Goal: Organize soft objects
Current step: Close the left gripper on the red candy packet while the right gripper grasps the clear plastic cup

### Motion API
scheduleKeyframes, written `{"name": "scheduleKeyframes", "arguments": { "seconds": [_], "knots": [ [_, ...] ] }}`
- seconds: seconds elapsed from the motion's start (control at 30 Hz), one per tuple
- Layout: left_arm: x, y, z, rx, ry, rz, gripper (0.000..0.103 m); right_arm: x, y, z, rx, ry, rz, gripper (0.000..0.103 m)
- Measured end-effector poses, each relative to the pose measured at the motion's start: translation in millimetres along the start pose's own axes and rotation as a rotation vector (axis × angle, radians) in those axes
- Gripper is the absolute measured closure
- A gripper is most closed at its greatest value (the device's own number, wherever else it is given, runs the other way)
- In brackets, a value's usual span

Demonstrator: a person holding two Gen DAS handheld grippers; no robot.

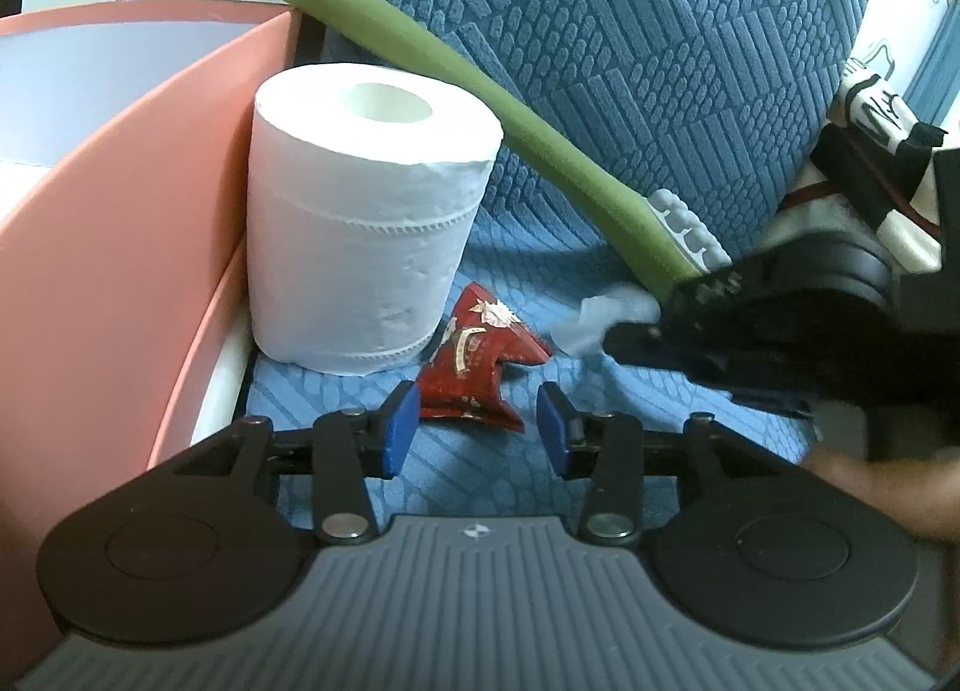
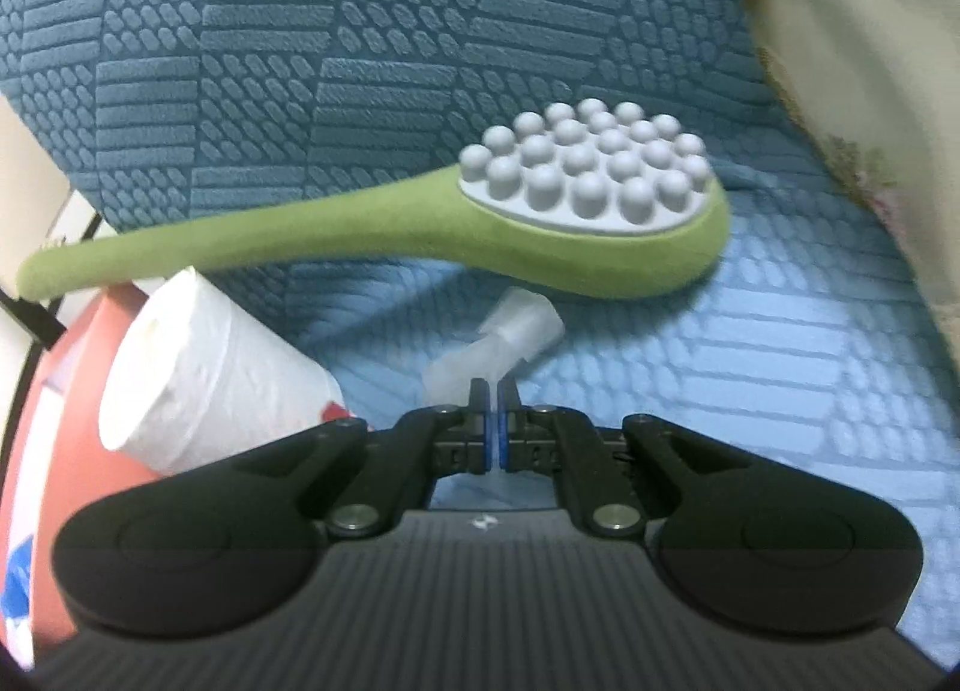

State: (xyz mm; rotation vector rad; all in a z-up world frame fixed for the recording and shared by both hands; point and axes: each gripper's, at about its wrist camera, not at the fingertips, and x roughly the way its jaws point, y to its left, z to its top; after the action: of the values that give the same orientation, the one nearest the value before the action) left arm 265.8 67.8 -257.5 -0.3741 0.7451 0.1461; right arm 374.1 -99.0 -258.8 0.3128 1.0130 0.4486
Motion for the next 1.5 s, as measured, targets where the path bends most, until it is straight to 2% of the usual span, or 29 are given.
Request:
{"name": "scheduleKeyframes", "arguments": {
  "seconds": [0.4,0.63,0.7,0.77,0.8,1.0,1.23,1.4,1.47,1.5],
  "knots": [
    [3,-3,5,0.029,0.014,-0.015,0.054,-61,-17,-16,-0.082,0.019,-0.118,0.097],
    [6,-5,8,0.055,0.014,0.011,0.054,-69,-34,-15,-0.04,0.014,-0.132,0.093],
    [8,-5,10,0.06,0.014,0.018,0.054,-72,-36,-15,-0.022,0.009,-0.106,0.085],
    [10,-6,11,0.068,0.016,0.023,0.054,-69,-34,-16,-0.026,-0.002,-0.087,0.059],
    [11,-6,12,0.071,0.016,0.027,0.054,-68,-32,-16,-0.033,-0.008,-0.078,0.057],
    [16,-8,12,0.09,0.015,0.042,0.054,-55,-19,-14,-0.088,-0.022,-0.025,0.057],
    [25,-9,11,0.109,0.017,0.051,0.054,-25,-9,-8,-0.161,-0.02,-0.07,0.058],
    [29,-13,11,0.134,0.034,0.077,0.055,-18,-5,-12,-0.205,-0.006,-0.109,0.061],
    [29,-12,12,0.13,0.037,0.074,0.06,-18,-6,-13,-0.219,0.0,-0.115,0.074],
    [29,-11,12,0.131,0.037,0.076,0.061,-19,-6,-13,-0.221,0.004,-0.113,0.075]
  ]
}}
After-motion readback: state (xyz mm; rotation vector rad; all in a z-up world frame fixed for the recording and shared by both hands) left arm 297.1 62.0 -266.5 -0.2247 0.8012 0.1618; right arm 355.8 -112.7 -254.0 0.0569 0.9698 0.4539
